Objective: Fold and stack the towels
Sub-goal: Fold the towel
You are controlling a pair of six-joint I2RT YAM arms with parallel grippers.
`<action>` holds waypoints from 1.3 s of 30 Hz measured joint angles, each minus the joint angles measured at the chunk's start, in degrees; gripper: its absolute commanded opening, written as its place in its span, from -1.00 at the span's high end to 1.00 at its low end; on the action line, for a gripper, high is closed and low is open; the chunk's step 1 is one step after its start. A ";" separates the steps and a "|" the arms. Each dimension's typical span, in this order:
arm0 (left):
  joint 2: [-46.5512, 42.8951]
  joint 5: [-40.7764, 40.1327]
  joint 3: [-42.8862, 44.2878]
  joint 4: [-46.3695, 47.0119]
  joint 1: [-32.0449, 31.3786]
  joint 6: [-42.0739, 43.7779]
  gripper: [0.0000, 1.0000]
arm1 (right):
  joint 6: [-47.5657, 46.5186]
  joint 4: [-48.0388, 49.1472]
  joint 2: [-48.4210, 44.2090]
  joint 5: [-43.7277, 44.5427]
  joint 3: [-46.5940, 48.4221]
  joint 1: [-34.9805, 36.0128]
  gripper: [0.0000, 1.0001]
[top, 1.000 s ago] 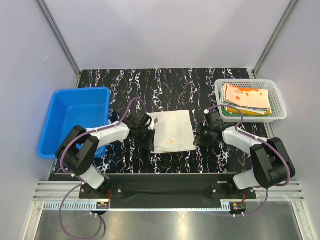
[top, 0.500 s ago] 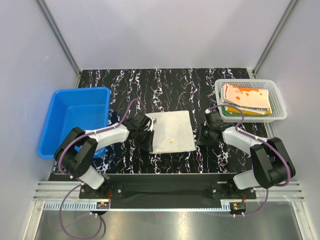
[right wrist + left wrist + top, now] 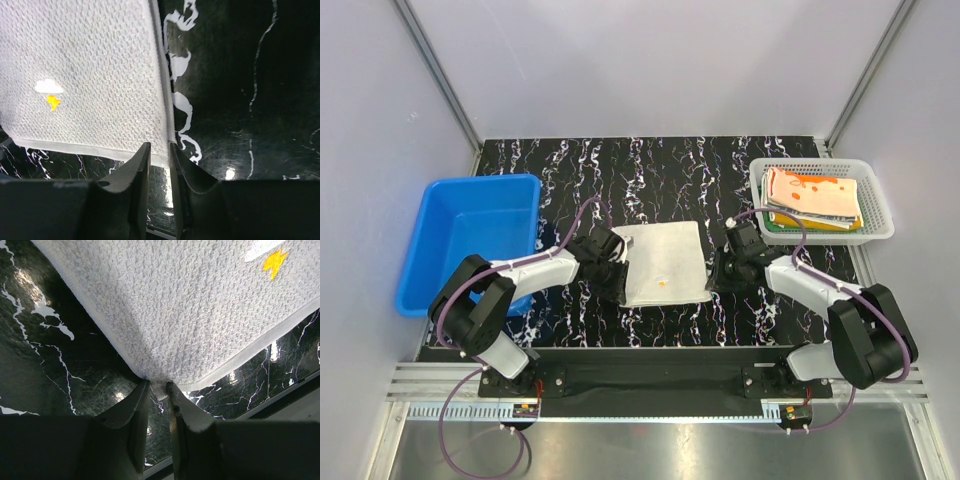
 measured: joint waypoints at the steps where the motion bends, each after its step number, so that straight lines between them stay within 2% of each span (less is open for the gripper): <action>1: 0.00 -0.02 0.00 0.00 -0.02 0.00 0.51 | 0.07 0.07 0.31 -0.02 0.00 0.39 0.45; 9: 0.00 -0.66 0.00 -0.04 -0.17 -0.39 0.51 | 0.46 0.24 3.52 1.29 0.00 1.68 0.60; 10: 0.00 -0.72 0.00 -0.04 -0.20 -0.44 0.52 | 0.46 0.22 3.56 1.62 0.00 1.68 0.76; 13: 0.00 -0.92 0.00 -0.07 -0.26 -0.61 0.52 | 0.50 0.22 3.65 2.21 0.00 1.68 1.00; 31: -0.13 -2.12 -0.02 -0.15 -0.48 -0.87 0.57 | -0.02 -0.13 4.13 4.74 0.74 1.79 1.00; 34: -0.22 -2.16 -0.02 -0.15 -0.52 -0.96 0.49 | -0.02 -0.17 4.39 4.76 0.92 1.79 0.99; 37: -0.48 -2.29 0.00 -0.61 -0.52 -1.01 0.34 | -0.07 -0.17 4.74 4.74 1.25 1.79 0.78; 38: -0.81 -2.29 0.00 -1.22 -0.52 -1.03 0.31 | -0.04 -0.20 4.74 4.74 1.25 1.79 0.61; 39: -1.14 -2.29 0.09 -1.84 -0.52 -1.01 0.28 | -0.02 -0.20 4.74 4.74 1.25 1.79 0.53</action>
